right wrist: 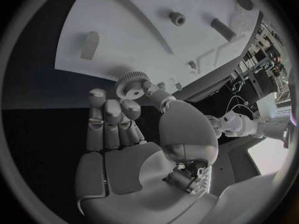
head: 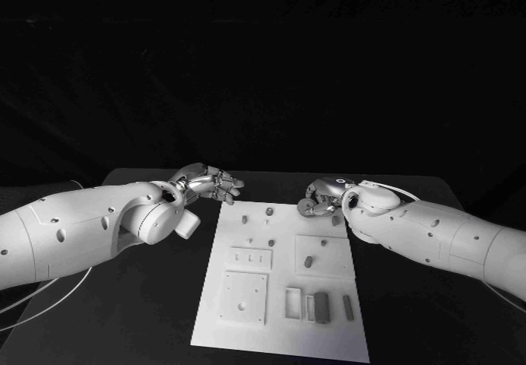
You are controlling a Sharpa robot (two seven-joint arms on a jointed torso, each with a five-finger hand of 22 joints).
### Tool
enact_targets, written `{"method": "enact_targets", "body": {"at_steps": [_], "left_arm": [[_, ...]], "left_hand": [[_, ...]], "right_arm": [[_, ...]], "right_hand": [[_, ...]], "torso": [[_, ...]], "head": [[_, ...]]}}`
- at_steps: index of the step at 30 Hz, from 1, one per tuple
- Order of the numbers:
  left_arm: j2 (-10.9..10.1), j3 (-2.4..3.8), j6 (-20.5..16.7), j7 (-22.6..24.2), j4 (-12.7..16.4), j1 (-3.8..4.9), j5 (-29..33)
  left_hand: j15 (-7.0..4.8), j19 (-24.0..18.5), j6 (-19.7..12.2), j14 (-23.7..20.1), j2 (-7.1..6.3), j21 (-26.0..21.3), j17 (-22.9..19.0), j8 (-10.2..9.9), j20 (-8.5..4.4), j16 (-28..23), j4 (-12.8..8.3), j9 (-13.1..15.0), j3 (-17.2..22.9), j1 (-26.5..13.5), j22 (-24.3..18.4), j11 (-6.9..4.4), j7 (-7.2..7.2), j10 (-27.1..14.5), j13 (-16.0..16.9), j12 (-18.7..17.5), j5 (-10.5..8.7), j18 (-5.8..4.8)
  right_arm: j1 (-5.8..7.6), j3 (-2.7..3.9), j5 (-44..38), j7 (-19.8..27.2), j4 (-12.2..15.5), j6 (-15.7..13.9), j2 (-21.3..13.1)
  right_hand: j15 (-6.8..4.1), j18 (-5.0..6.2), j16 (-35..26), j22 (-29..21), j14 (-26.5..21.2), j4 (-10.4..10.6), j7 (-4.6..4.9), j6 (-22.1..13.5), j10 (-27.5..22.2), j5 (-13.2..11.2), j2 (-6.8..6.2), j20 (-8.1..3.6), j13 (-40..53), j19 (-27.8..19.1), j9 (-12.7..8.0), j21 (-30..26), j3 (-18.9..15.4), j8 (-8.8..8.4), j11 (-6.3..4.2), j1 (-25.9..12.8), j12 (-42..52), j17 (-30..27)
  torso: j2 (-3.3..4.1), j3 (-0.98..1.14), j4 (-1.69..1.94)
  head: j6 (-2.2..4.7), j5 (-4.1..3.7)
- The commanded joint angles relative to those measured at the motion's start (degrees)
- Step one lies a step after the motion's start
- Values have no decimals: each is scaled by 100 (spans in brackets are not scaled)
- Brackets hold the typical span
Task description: Assemble the parts on the task board
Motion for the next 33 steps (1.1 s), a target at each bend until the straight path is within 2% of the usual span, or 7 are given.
{"method": "enact_targets", "body": {"at_steps": [1,7,15,25,33], "left_arm": [[1,4,-25,36,18,8,-11],[-3,3,-30,37,32,8,-11],[6,3,-34,39,31,8,-11],[26,4,-30,36,27,8,-11],[27,4,-30,33,27,9,-12]], "left_hand": [[-3,6,32,33,-31,-26,8,-28,-51,-39,39,6,-11,2,6,2,-6,-7,6,-35,-2,-45],[-4,5,33,33,-32,-27,10,-29,-52,-41,37,8,-10,6,6,1,-7,-7,8,-36,-2,-45],[-4,7,35,33,-32,-30,12,-32,-53,-43,36,12,-10,8,8,1,-7,-6,12,-39,-2,-45],[-4,7,36,34,-31,-32,14,-35,-54,-45,35,15,-10,10,10,1,-8,-6,16,-41,-2,-46],[-5,8,38,35,-31,-34,16,-37,-54,-47,35,17,-11,11,11,1,-8,-5,19,-43,-2,-46]], "right_arm": [[37,1,-117,-60,196,-90,-36],[70,2,-151,-80,592,-113,-29],[70,3,-192,-82,792,-66,186],[60,2,-351,-124,621,-128,612],[40,-19,-518,-174,560,-159,738]], "right_hand": [[-27,271,31,88,2,-5,-58,473,10,13,35,-9,-6,-8,-1,34,33,231,-31,-21,-3,-8],[-30,271,33,88,9,-7,-60,480,15,13,22,-10,-6,-1,-8,38,32,230,-34,-40,-2,-10],[-33,271,34,87,15,-16,-62,482,18,14,19,-14,-6,5,-13,40,39,228,-36,-41,-3,-11],[-38,271,34,86,24,-78,-66,490,25,14,-7,-25,-6,15,-29,45,65,222,-40,-15,-4,-16],[-39,271,34,85,27,-91,-65,490,27,14,-13,-27,-7,18,-34,45,69,220,-40,-13,-5,-17]], "torso": [[1,-2,-4],[2,-2,-2],[11,4,13],[17,3,13],[15,1,14]], "head": [[5,3],[10,7],[14,21],[20,20],[-1,36]]}}
